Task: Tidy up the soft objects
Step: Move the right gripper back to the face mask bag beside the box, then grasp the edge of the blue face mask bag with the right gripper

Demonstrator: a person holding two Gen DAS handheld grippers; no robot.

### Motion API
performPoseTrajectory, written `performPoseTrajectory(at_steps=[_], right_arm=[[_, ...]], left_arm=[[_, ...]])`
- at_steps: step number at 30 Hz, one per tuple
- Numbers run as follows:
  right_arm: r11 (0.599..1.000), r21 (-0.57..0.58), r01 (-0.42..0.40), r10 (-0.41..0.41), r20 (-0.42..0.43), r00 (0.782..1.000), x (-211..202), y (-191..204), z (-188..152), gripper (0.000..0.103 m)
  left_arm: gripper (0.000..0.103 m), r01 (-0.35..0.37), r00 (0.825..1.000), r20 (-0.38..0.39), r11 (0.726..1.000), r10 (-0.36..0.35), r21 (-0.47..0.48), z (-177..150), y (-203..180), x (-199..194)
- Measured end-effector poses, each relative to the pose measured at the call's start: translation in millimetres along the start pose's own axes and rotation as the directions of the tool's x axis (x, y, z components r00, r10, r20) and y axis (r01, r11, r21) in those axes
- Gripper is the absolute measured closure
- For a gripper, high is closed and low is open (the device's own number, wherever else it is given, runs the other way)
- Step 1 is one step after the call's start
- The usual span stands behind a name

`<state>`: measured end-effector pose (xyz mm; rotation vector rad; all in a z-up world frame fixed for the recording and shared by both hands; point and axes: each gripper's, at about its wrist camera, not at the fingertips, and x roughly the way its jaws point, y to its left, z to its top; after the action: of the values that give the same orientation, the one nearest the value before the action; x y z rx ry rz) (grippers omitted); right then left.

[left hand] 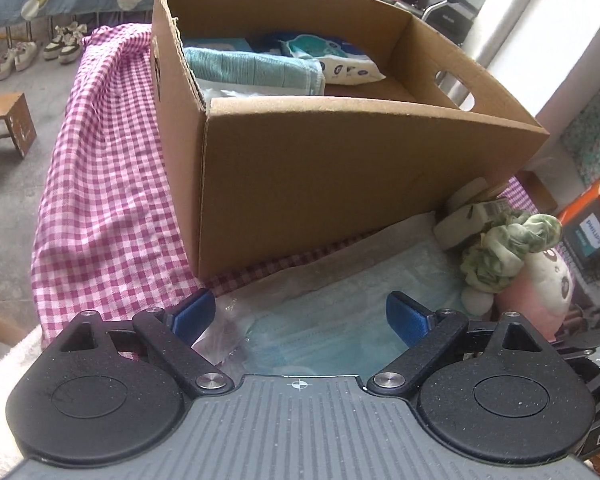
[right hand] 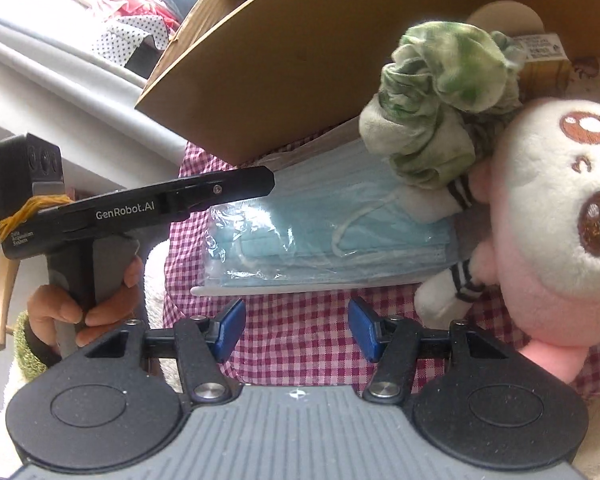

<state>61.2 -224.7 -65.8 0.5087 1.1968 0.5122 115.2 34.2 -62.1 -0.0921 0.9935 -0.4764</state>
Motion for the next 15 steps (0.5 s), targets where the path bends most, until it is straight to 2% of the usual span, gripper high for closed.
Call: performPoseTrajectory(at_steps=[8, 12, 15], right_arm=[[0.986, 0.150, -0.070, 0.062, 0.057, 0.996, -13.5, -25.5, -4.2, 0.043], [0.964, 0.235, -0.123, 0.106, 0.084, 0.991, -17.6, -40.7, -4.6, 0.043], [0.945, 0.283, -0.165, 0.140, 0.106, 0.984, -17.0, -50.8, -7.5, 0.043]], left_arm=[[0.010, 0.075, 0.997, -0.017, 0.997, -0.075, -0.034, -1.1, 6.5, -0.3], [0.010, 0.129, 0.990, -0.043, 0.991, -0.131, -0.047, -6.4, 6.7, -1.8], [0.010, 0.136, 0.988, -0.062, 0.990, -0.138, -0.035, -9.6, 3.8, -2.5]])
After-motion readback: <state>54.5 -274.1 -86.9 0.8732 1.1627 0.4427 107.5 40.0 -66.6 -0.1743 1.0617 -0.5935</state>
